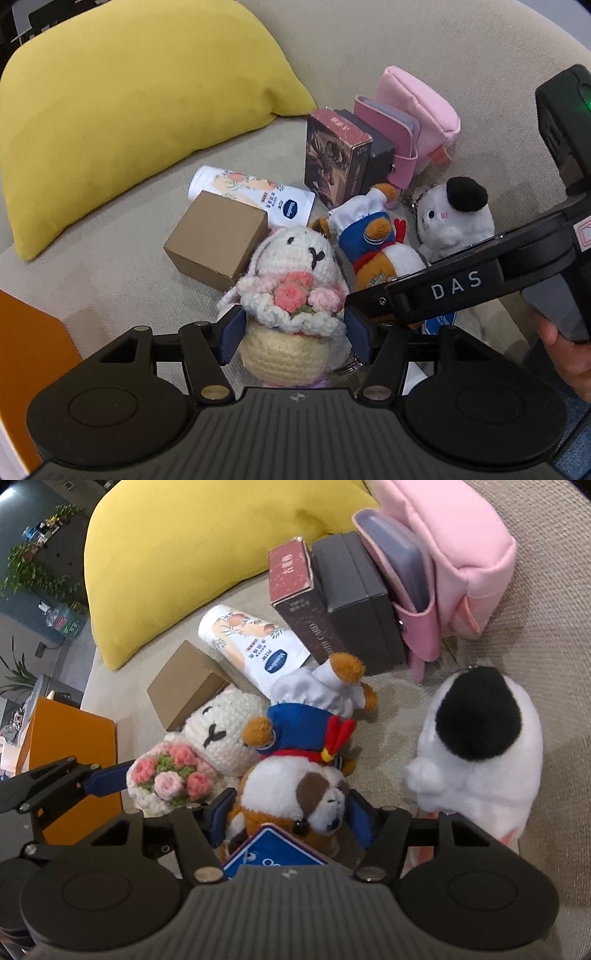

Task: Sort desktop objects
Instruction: 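Grasp the crocheted bunny with left tool while right tool grasps the chef dog, then carry both plush toys into the orange box and open both tools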

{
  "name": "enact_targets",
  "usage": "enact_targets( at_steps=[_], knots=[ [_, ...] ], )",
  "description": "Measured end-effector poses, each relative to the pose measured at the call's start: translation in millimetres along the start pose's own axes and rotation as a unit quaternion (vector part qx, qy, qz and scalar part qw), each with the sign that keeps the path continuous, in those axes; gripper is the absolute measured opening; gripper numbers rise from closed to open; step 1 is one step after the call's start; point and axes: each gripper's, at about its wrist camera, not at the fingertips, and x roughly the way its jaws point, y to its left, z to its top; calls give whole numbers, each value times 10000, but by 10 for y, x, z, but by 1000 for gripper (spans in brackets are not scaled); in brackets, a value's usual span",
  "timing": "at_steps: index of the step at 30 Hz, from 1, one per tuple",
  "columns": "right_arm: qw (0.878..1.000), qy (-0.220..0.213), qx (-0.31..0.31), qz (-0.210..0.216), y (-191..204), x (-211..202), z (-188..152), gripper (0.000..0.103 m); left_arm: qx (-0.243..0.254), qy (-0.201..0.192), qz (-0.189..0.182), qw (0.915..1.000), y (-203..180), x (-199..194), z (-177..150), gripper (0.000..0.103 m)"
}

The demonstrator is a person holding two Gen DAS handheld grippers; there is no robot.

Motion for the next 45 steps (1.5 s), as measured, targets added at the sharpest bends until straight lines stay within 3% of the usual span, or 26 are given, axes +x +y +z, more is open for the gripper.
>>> enact_targets(
  at_steps=[6, 13, 20, 28, 33, 38, 42, 45],
  knots=[
    [10000, -60, -9, -32, -1, 9, -2, 58, -121, -98, -15, 9999, -12, -50, -20, 58],
    [9990, -420, -159, 20, 60, -247, -76, 57, -446, -432, 81, 9980, -28, -326, -82, 55],
    [9944, -934, -419, -260, 227, -662, -283, 57, -735, -1058, 307, 9912, 19, -910, -194, 55],
    [9853, -1298, -1054, 360, 906, -1113, -461, 57, -1001, -1851, 764, 9746, 226, -1787, -429, 55],
    [9779, -1104, -1508, 934, 1517, -1121, -469, 57, -1246, -2055, 1176, 9635, 513, -2174, -657, 55],
    [9670, -855, -2030, 1277, 2180, -962, -518, 57, -1515, -2038, 1603, 9538, 828, -2277, -898, 55],
    [9644, -414, -2252, 1321, 2586, -661, -477, 57, -1679, -1954, 1950, 9464, 1109, -2160, -1037, 54],
    [9621, -123, -2468, 1152, 2831, -359, -374, 56, -1754, -1830, 2048, 9454, 1372, -2067, -1104, 54]
  ],
)
